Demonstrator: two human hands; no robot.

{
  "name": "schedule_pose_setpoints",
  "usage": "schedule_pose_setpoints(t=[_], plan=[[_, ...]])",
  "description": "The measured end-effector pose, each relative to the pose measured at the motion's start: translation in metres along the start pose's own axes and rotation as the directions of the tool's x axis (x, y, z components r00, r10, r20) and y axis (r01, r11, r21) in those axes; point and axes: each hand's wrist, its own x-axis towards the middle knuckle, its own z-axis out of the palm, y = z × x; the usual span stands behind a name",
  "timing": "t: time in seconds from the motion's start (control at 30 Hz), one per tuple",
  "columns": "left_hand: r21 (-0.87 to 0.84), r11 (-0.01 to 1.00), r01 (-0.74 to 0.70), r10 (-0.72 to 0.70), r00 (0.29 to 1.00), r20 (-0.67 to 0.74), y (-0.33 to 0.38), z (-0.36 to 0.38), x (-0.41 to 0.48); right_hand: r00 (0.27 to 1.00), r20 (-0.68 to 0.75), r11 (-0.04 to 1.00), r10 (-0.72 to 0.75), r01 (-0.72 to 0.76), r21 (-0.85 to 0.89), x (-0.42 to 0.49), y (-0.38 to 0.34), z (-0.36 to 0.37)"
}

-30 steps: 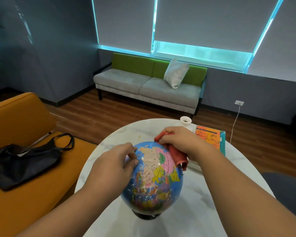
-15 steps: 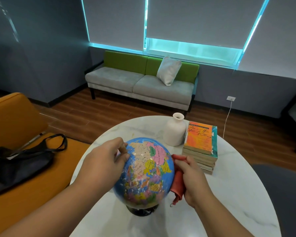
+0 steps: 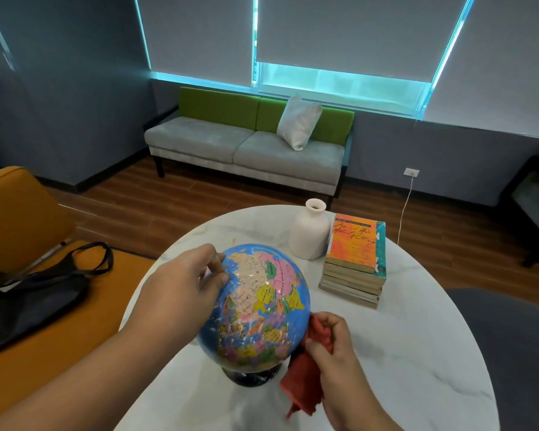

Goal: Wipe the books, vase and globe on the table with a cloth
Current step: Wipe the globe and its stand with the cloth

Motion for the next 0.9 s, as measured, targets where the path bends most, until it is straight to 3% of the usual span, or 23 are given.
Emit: schedule_pose_setpoints(t=[0.13,0.33,0.47,0.7,0.9], plan=[[0.016,1.000,-0.008,0.008,1.000,-0.007,-0.003,0.000,0.003,0.989,-0.022,0.987,-0.149,0.147,-0.063,-0.009,0.001,0.009],[-0.007,1.000,0.003,-0.003,1.000,-0.011,-0.006,0.000,0.005,0.929,0.095,0.913,-0.358,0.369,-0.175,-0.012,-0.012,0.010],[0.016,1.000,0.006,-0.005,1.000,-0.021,-0.005,0.001,0.005,0.841,0.140,0.771,-0.522,0.536,-0.344,-0.017,0.005,0.000],[0.083,0.997,-0.002,0.003,1.000,-0.005,-0.004,0.000,0.008,0.780,0.063,0.718,-0.622,0.601,-0.352,-0.018,-0.006,0.013],[0.053,0.998,-0.015,0.017,0.999,-0.040,-0.003,0.002,0.005,0.754,0.113,0.693,-0.647,0.643,-0.327,-0.008,-0.028,0.017]])
